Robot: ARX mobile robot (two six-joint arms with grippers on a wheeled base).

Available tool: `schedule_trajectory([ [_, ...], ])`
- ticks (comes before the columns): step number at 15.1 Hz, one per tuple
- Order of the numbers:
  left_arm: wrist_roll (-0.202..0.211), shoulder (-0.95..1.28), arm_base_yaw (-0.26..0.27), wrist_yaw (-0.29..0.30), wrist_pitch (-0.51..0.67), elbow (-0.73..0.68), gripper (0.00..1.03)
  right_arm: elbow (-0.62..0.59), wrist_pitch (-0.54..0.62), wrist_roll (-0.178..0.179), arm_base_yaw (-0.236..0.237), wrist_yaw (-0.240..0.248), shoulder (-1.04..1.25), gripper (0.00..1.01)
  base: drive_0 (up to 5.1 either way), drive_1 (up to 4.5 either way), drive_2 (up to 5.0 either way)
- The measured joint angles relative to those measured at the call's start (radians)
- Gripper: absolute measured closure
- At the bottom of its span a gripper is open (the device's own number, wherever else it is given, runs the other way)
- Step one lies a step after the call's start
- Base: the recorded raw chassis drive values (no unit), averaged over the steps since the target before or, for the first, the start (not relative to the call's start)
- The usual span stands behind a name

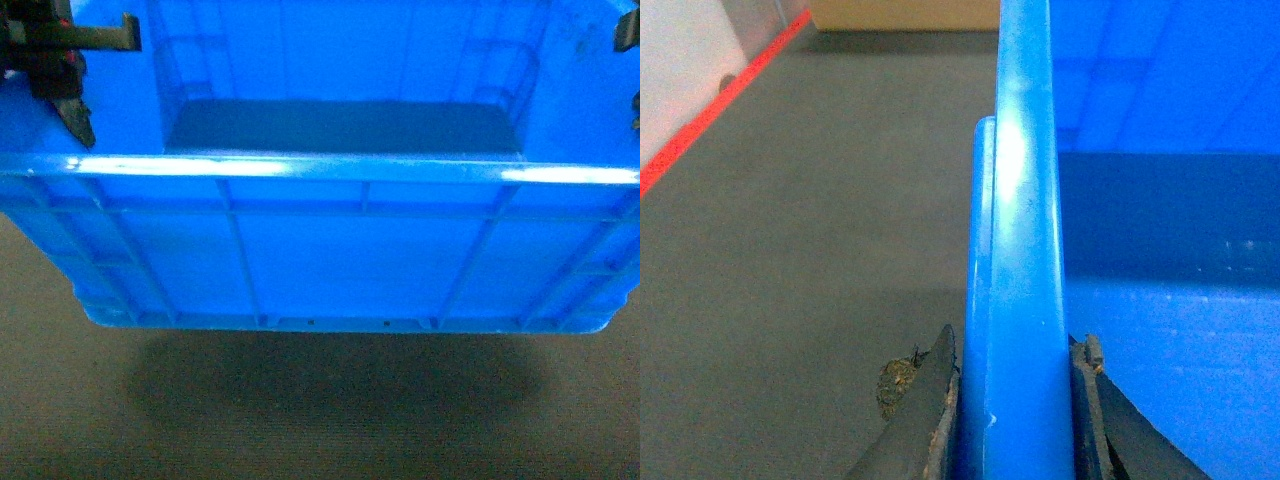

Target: Place box next to blue box on left shelf

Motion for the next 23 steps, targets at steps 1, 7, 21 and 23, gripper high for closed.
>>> schedule_trajectory([
  [1,0.011,-0.035,-0.005,-0.010,0.040,-0.033,0.83,-0.022,0.014,0.000,0.007,0.007,-0.034,0.83,0.0,0.00,0.0],
  [7,0.051,-0.244,-0.051,-0.086,0.226,-0.238,0.84,-0.193,0.109,0.005,0.039,0.058,-0.238,0.84,0.0,0.00,0.0],
  [21,0.040,-0.311,-0.068,-0.097,0.209,-0.282,0.84,-0.265,0.188,-0.008,0.058,0.111,-0.314,0.85,-0.1,-0.08,-0.1],
  [23,0.040,-0.312,-0.067,-0.097,0.208,-0.283,0.84,-0.264,0.191,-0.008,0.060,0.111,-0.314,0.85,-1.9,-1.88,-1.9],
])
